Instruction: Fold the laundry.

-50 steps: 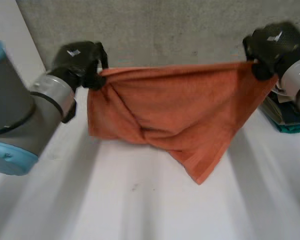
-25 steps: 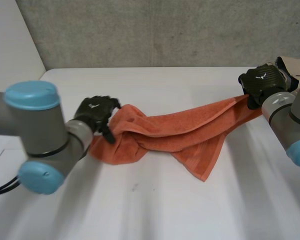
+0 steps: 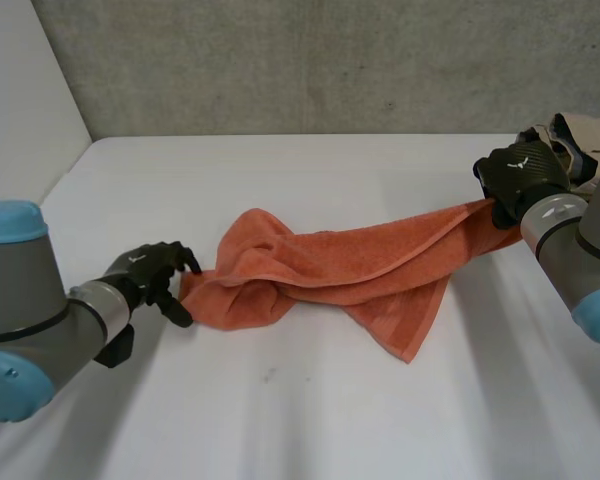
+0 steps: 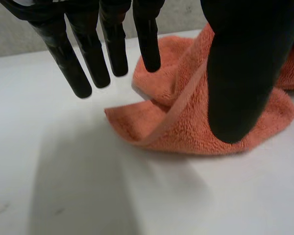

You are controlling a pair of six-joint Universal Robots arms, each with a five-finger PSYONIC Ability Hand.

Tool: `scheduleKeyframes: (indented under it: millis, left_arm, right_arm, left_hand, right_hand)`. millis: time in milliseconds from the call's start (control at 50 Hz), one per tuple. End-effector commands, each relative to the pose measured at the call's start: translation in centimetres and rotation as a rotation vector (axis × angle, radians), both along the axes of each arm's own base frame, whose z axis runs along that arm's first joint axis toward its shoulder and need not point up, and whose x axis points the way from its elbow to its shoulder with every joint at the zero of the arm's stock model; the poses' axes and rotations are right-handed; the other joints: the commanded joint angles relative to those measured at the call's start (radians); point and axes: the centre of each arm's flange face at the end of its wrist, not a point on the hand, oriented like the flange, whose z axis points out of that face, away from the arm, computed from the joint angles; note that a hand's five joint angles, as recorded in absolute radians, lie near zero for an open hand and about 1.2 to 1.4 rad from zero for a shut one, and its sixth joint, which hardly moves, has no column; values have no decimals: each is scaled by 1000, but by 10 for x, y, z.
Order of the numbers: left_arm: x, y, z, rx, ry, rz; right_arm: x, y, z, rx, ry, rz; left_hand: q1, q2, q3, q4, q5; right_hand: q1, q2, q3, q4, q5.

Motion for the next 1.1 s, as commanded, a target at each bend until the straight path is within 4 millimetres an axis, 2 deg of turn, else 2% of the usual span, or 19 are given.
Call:
scheduleKeyframes:
  millis: [20,120,140,160,260,280,300,360,380,440,520,580,660,760,860,920,980,1020,1100]
  left_arm:
    - [-12,-7,-23,46,-16,-32]
    - [-19,-12,-25,39,-15,-45]
    - [-19,-13,-26,43,-21,-44]
    - [-18,-15,-26,42,-24,-39]
    - [-18,-24,-3,-36,-24,-27]
    - [-18,-26,11,-74,-16,-18]
    - [-14,-25,45,-167,1,5]
    - [-8,-19,94,-304,25,33]
    - [-4,-13,124,-397,40,45]
    - [6,6,180,-579,47,55]
    - [17,31,228,-765,-11,58]
    - [18,35,232,-802,-76,52]
    - [18,30,224,-803,-188,47]
    - [12,-6,168,-656,-340,21]
    - [4,-37,112,-526,-438,-15]
    - [-5,-63,90,-511,-489,-45]
    - [-16,-83,90,-559,-504,-57]
    - [-30,-104,106,-670,-497,-48]
    - [-38,-138,173,-1018,-409,79]
  right_arm:
    - [-1,-1,-1,-2,-2,-3]
    - [-1,-1,5,-21,-3,-4]
    - [-1,0,8,-28,-6,-3]
    - [-1,0,10,-34,-7,-3]
    - [-3,3,37,-99,-18,-2]
    - [-4,3,43,-117,-20,-3]
    - [-7,4,60,-161,-15,-10]
    - [-14,9,84,-214,28,-18]
    - [-19,16,98,-233,74,-16]
    - [-29,30,132,-288,154,-24]
    - [-35,52,169,-337,183,-33]
    - [-36,63,181,-343,183,-26]
    - [-38,65,175,-267,203,-13]
    - [-29,38,119,-56,242,31]
    - [-20,19,90,3,248,50]
    - [-13,-8,78,-31,219,31]
    - [-9,-30,80,-113,178,-16]
    - [-6,-50,92,-242,124,-65]
    - [10,-73,131,-554,-3,-95]
  left_hand:
    - [314,320,319,319,317]
    - [561,567,565,565,563]
    - [846,852,850,851,848]
    - [918,924,923,923,921]
    - [919,925,923,924,921]
    - [919,925,923,924,921]
    - [919,925,923,924,921]
    - [919,925,923,924,921]
    - [919,925,923,924,921]
    - [919,925,923,924,921]
    - [919,925,923,924,921]
    - [919,925,923,924,921]
    - [919,925,923,924,921]
    - [919,925,923,924,921]
    - [919,925,923,924,921]
    - [919,925,923,924,921]
    - [919,925,923,924,921]
    - [919,925,923,924,921]
    - [919,925,923,924,921]
  right_hand:
    - [283,219,208,199,217]
    - [283,219,208,199,217]
    - [283,219,208,199,217]
    - [283,219,208,199,217]
    - [283,219,208,199,217]
    - [283,219,208,199,217]
    - [283,219,208,199,217]
    - [283,219,208,199,217]
    - [283,219,208,199,217]
    - [283,219,208,199,217]
    - [283,219,208,199,217]
    - [283,219,208,199,217]
    - [283,219,208,199,217]
    - [283,219,208,199,217]
    - [283,219,208,199,217]
    - [283,219,208,199,217]
    - [283,219,208,199,217]
    - [283,219,208,199,217]
    - [283,219,208,199,217]
